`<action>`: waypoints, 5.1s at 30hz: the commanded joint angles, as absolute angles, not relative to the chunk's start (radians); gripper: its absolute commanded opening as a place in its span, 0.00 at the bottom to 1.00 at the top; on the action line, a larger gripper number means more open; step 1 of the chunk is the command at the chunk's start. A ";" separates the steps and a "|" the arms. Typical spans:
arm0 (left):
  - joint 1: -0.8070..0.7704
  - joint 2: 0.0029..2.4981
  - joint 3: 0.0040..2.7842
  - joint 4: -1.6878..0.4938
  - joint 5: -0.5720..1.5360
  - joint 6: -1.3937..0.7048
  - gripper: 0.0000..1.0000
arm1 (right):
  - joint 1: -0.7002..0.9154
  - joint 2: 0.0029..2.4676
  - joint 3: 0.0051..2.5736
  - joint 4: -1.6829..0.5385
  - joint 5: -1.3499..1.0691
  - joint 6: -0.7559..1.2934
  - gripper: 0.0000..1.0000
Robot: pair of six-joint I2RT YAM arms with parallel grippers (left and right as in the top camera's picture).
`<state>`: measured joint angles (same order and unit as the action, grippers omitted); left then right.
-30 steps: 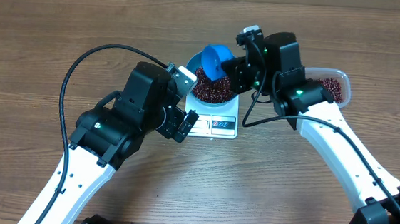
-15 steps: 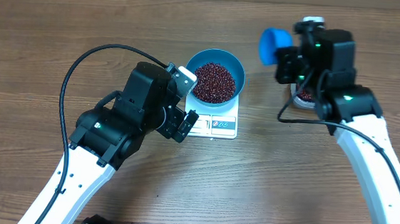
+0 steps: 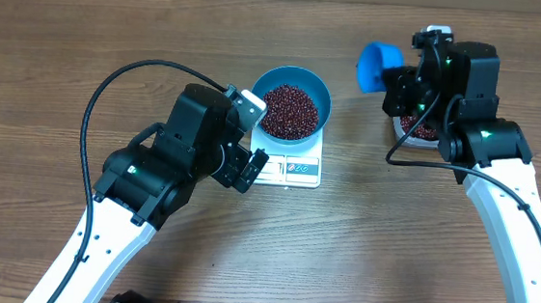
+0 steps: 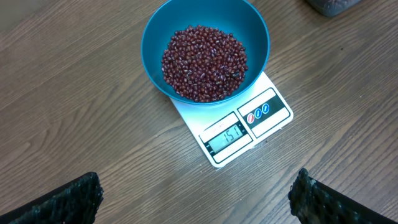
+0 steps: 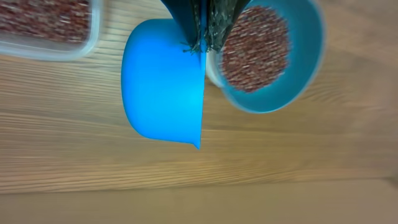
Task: Scoop item into bowl and weigh 150g on scale
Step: 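Move the scoop back toward the bean container, then bring the scoop back over the teal bowl, then tilt the scoop to shake a few beans into the bowl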
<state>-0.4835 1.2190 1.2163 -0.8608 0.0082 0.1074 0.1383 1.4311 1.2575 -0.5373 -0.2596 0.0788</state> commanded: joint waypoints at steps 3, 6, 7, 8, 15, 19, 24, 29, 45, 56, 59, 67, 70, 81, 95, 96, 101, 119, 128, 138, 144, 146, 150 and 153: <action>-0.478 1.224 1.239 -0.857 0.019 0.119 1.00 | 0.147 1.411 1.264 -0.526 -0.433 0.079 0.04; -0.478 1.224 1.239 -0.857 0.019 0.119 0.99 | 0.168 1.421 1.264 -0.525 -0.443 0.078 0.04; -0.478 1.224 1.239 -0.857 0.019 0.119 1.00 | 0.177 1.425 1.264 -0.524 -0.443 0.078 0.04; -0.478 1.224 1.239 -0.857 0.019 0.119 1.00 | 0.193 1.434 1.264 -0.517 -0.443 0.078 0.04; -0.478 1.224 1.239 -0.857 0.019 0.119 0.99 | 0.286 1.520 1.264 -0.448 -0.389 0.078 0.04; -0.478 1.224 1.239 -0.857 0.019 0.119 1.00 | 0.328 1.584 1.264 -0.421 -0.308 0.078 0.04; -0.478 1.224 1.239 -0.857 0.019 0.119 1.00 | 0.356 1.658 1.264 -0.396 -0.278 0.078 0.04; -0.478 1.224 1.239 -0.857 0.019 0.119 1.00 | 0.360 1.731 1.264 -0.367 -0.244 0.078 0.04; -0.478 1.224 1.239 -0.857 0.019 0.119 1.00 | 0.442 1.795 1.264 -0.368 -0.248 0.075 0.04; -0.478 1.224 1.239 -0.857 0.019 0.119 0.99 | 0.453 1.745 1.264 -0.368 -0.247 0.075 0.04; -0.478 1.224 1.239 -0.857 0.019 0.119 0.99 | 0.453 1.698 1.264 -0.369 -0.247 0.075 0.04; -0.478 1.224 1.239 -0.857 0.019 0.119 1.00 | 0.453 1.604 1.264 -0.380 -0.205 0.074 0.04; -0.478 1.224 1.238 -0.857 0.019 0.119 1.00 | 0.453 1.599 1.264 -0.384 -0.201 0.073 0.04; -0.478 1.224 1.239 -0.857 0.019 0.119 0.99 | 0.453 1.599 1.264 -0.390 -0.164 0.012 0.04; -0.478 1.224 1.239 -0.857 0.019 0.119 1.00 | 0.455 1.599 1.264 -0.397 -0.128 -0.211 0.04; -0.478 1.224 1.239 -0.857 0.019 0.119 1.00 | 0.455 1.599 1.264 -0.398 -0.128 -0.211 0.04; -0.478 1.224 1.239 -0.857 0.019 0.119 1.00 | 0.455 1.599 1.264 -0.410 -0.132 -0.211 0.04; -0.478 1.224 1.239 -0.857 0.019 0.119 0.99 | 0.459 1.599 1.264 -0.355 -0.131 -0.214 0.04; -0.478 1.224 1.239 -0.857 0.019 0.119 1.00 | 0.459 1.599 1.264 -0.347 -0.131 -0.214 0.03; -0.478 1.224 1.239 -0.857 0.019 0.119 1.00 | 0.459 1.601 1.264 -0.363 -0.083 -0.236 0.04; -0.478 1.224 1.239 -0.857 0.019 0.119 0.99 | 0.459 1.601 1.264 -0.418 -0.082 -0.234 0.04; -0.478 1.224 1.238 -0.857 0.019 0.119 1.00 | 0.459 1.601 1.264 -0.377 -0.083 -0.234 0.04; -0.478 1.224 1.239 -0.857 0.019 0.119 0.99 | 0.459 1.601 1.264 -0.382 -0.083 -0.233 0.04; -0.478 1.224 1.239 -0.857 0.019 0.119 1.00 | 0.459 1.601 1.264 -0.420 -0.083 -0.234 0.04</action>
